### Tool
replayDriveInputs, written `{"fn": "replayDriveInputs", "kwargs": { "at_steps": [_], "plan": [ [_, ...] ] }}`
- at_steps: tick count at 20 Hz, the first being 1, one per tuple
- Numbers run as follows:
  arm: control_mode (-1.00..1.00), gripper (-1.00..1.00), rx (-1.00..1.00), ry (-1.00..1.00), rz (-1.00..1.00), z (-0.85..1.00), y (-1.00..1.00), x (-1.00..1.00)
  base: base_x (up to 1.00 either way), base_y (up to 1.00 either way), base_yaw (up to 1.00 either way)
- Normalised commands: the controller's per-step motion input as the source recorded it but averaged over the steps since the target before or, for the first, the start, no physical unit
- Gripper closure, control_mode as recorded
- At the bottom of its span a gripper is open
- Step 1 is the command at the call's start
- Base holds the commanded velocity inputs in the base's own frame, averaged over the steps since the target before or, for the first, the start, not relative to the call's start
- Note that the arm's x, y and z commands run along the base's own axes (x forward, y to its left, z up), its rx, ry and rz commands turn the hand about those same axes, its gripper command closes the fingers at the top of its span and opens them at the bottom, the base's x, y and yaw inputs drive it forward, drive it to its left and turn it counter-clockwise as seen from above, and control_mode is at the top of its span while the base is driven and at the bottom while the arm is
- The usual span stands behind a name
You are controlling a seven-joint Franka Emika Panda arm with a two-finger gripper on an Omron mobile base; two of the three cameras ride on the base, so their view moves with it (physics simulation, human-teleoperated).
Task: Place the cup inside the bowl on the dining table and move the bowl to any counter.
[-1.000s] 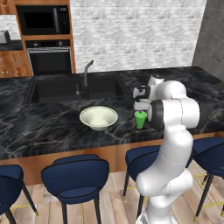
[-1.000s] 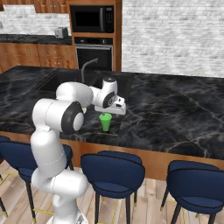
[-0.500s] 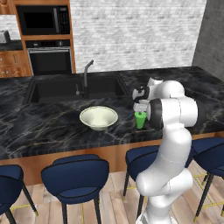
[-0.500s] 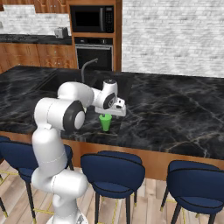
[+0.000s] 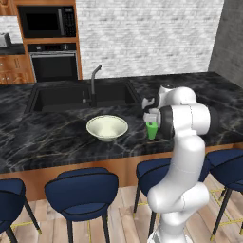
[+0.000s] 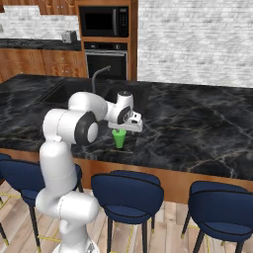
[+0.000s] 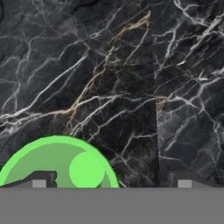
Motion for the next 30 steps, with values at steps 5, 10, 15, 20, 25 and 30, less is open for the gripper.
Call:
{"fn": "replayDriveInputs", "kwargs": {
  "at_steps": [5,10,15,20,25,30],
  "plan": [
    [-1.00,-1.00,0.00,0.03,0.00,-0.08,0.00,0.17,0.00,0.00,0.00],
    [-1.00,-1.00,0.00,0.03,0.00,-0.11,0.00,0.09,0.00,0.00,0.00],
    [-1.00,-1.00,0.00,0.03,0.00,-0.10,0.00,0.03,0.00,0.00,0.00],
    [-1.00,-1.00,0.00,0.03,0.00,-0.10,0.00,0.00,0.00,0.00,0.00],
    [-1.00,-1.00,0.00,0.03,0.00,-0.11,0.00,0.00,0.00,0.00,0.00],
    [-1.00,-1.00,0.00,0.03,0.00,-0.01,0.00,0.00,0.00,0.00,0.00]
  ]
}}
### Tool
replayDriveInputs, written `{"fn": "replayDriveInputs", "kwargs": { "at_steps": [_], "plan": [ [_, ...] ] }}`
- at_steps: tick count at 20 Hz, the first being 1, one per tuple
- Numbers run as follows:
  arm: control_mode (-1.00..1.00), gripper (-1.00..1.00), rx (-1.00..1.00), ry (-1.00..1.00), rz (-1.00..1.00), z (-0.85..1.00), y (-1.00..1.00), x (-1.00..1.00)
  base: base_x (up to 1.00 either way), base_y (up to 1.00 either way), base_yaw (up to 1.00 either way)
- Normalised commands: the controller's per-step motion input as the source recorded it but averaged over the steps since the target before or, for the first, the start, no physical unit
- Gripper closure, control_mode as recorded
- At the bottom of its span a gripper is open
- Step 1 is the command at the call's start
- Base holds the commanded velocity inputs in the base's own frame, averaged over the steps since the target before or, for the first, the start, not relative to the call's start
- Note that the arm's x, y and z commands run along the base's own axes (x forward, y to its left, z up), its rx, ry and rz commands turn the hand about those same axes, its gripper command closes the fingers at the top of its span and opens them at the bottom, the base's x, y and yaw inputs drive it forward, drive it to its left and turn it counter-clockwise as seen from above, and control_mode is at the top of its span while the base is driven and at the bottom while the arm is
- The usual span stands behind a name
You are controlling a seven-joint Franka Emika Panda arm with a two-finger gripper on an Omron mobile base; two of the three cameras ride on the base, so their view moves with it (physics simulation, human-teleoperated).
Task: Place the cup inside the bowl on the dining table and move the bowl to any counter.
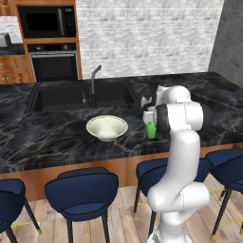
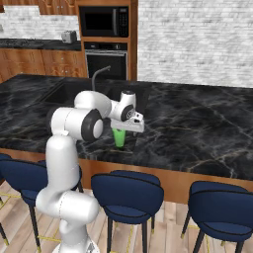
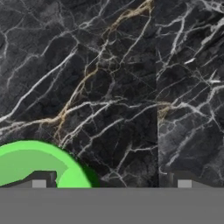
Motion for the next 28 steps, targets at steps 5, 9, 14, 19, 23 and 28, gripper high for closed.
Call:
{"fn": "replayDriveInputs", "kwargs": {
  "at_steps": [5,9,14,19,23,28],
  "plan": [
    [-1.00,1.00,0.00,0.00,0.00,0.00,0.00,0.00,0.00,0.00,0.00],
    [-1.00,1.00,0.00,0.00,0.00,0.00,0.00,0.00,0.00,0.00,0.00],
    [-1.00,1.00,0.00,0.00,0.00,0.00,0.00,0.00,0.00,0.00,0.00],
    [-1.00,1.00,0.01,0.00,0.00,0.00,0.00,0.00,0.00,0.00,0.00],
    [-1.00,1.00,0.03,0.00,0.00,0.02,0.00,0.00,0.00,0.00,0.00],
    [-1.00,1.00,0.03,0.00,0.00,0.18,0.00,0.00,0.00,0.00,0.00]
  ]
}}
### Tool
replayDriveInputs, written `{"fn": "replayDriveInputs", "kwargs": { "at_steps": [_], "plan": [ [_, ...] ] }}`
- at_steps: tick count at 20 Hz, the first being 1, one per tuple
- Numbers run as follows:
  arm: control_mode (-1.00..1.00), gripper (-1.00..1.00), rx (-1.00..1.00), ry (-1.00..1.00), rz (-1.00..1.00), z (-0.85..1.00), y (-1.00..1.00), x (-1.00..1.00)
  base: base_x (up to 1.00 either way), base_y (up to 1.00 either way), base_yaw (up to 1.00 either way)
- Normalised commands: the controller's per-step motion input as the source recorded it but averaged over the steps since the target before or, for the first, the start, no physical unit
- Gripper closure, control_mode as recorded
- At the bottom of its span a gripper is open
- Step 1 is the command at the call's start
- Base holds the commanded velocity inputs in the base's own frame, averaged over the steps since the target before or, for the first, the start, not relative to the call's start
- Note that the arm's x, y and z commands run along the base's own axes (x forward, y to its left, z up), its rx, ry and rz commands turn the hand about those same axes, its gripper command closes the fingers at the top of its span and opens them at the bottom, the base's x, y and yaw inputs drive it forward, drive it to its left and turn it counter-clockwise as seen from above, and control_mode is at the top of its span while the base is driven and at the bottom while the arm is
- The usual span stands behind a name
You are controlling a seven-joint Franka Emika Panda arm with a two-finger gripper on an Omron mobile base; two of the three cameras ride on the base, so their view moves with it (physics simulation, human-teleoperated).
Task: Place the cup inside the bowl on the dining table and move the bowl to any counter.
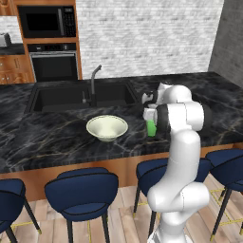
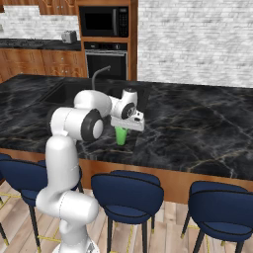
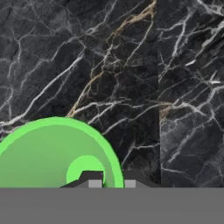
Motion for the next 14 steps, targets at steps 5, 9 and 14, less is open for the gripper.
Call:
{"fn": "replayDriveInputs", "kwargs": {
  "at_steps": [5,9,14],
  "plan": [
    [-1.00,1.00,0.00,0.00,0.00,0.29,0.04,0.00,0.00,0.00,0.00],
    [-1.00,1.00,0.00,0.00,0.00,0.30,0.05,0.00,0.00,0.00,0.00],
    [-1.00,1.00,0.00,-0.02,0.00,0.26,0.03,0.00,0.00,0.00,0.00]
  ]
}}
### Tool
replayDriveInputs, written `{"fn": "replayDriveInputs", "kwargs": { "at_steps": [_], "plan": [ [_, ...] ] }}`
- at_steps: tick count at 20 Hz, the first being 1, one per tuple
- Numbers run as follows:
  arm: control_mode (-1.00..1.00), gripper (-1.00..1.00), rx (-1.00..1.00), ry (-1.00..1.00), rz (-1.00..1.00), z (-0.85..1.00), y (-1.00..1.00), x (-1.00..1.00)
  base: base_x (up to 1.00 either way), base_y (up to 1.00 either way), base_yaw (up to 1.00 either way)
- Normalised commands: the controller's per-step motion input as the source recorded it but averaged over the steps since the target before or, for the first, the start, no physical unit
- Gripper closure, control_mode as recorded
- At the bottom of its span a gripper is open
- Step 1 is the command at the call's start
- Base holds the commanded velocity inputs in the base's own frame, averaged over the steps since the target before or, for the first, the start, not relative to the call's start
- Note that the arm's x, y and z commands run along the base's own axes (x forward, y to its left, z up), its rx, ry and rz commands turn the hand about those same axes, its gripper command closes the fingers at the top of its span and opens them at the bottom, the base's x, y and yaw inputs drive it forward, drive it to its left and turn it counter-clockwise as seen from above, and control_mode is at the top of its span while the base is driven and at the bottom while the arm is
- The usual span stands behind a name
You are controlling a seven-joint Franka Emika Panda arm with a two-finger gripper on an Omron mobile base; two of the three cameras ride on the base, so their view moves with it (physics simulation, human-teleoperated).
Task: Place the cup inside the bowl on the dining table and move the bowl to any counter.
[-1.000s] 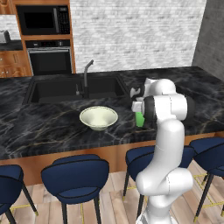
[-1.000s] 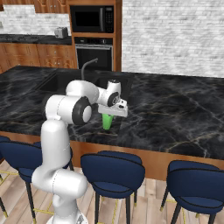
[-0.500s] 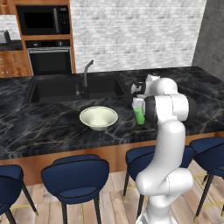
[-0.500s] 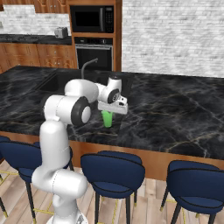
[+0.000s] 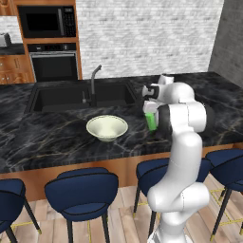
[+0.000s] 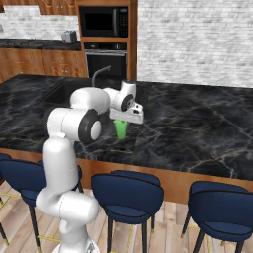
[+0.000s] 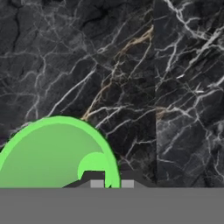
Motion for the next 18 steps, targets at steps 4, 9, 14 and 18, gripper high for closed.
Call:
{"fn": "replayDriveInputs", "kwargs": {
  "at_steps": [4,9,14,18],
  "plan": [
    [-1.00,1.00,0.00,-0.09,0.00,0.21,0.06,-0.02,0.00,0.00,0.00],
    [-1.00,1.00,0.00,-0.15,0.00,0.17,0.12,-0.04,0.00,0.00,0.00],
    [-1.00,1.00,0.00,-0.14,0.00,0.15,0.24,-0.06,0.00,0.00,0.00],
    [-1.00,1.00,0.03,-0.08,0.00,0.12,0.30,-0.03,0.00,0.00,0.00]
  ]
}}
